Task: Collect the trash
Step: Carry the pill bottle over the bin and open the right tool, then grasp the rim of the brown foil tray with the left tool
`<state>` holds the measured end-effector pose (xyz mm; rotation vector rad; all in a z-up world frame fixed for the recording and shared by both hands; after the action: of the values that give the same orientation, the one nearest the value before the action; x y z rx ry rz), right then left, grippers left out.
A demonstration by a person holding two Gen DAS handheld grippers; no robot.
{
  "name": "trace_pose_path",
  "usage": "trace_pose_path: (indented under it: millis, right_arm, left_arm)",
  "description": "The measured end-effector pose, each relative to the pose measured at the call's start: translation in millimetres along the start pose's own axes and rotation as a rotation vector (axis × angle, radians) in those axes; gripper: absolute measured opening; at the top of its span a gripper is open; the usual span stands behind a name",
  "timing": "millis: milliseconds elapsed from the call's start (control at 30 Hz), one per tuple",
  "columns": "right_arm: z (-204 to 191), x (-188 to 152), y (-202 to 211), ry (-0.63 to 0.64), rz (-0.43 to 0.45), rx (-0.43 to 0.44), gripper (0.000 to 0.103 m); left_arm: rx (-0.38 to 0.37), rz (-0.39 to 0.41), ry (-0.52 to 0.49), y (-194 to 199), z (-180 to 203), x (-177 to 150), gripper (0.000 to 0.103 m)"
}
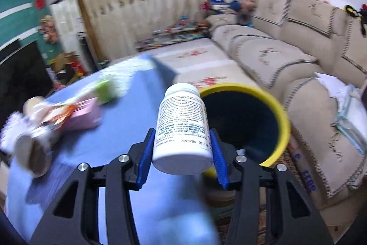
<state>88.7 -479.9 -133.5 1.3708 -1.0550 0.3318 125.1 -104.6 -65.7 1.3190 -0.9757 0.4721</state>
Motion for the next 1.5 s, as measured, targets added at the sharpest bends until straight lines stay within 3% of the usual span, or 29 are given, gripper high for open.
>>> trace_pose_path:
  millis: [233,433,567,967,1167,1433,1500]
  right_arm:
    - [53.9,20.5,-79.0,0.014,-0.096,-0.14,0.045]
    - [73.0,10.4,-147.0,0.01,-0.221,-0.176,0.045]
    - [76.7,2.2,-164.7,0.016,-0.255,-0.196,0.045]
    - [82.9,3.4,-152.5,-0.008,-0.24,-0.184,0.048]
    - [78.7,8.6,-139.3,-0.003,-0.216,-0.166,0.049]
    - [78.4,9.8,-134.0,-0.01,-0.207,-0.149,0.049]
    - [78.7,9.5,-133.2,-0.01,-0.207,-0.145,0.049]
  left_arm:
    - [-0.033,-0.027,-0.059,-18.2,32.6,3.0,0.087]
    - [-0.027,-0.076,-0.102,-47.5,52.5,3.3,0.083]
    - [-0.032,-0.11,-0.096,-65.5,53.2,2.9,0.083]
    - [-0.076,-0.142,-0.109,-82.7,53.4,1.5,0.071]
    - [-0.094,-0.189,-0.12,-99.6,51.5,-4.4,0.06]
    - [-0.125,-0.244,-0.106,-117.4,51.4,-13.6,0.035]
    - [-0.123,-0.248,-0.106,-119.2,52.2,-13.7,0.034]
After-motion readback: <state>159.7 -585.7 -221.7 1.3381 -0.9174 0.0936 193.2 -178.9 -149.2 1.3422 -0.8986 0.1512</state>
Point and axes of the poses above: each gripper's, at about its wrist camera, not at the fingertips, and y roughly against the way its jaws point, z to its right, x to its top, the point moved 2 cm from there along -y, roughly the way its jaws point
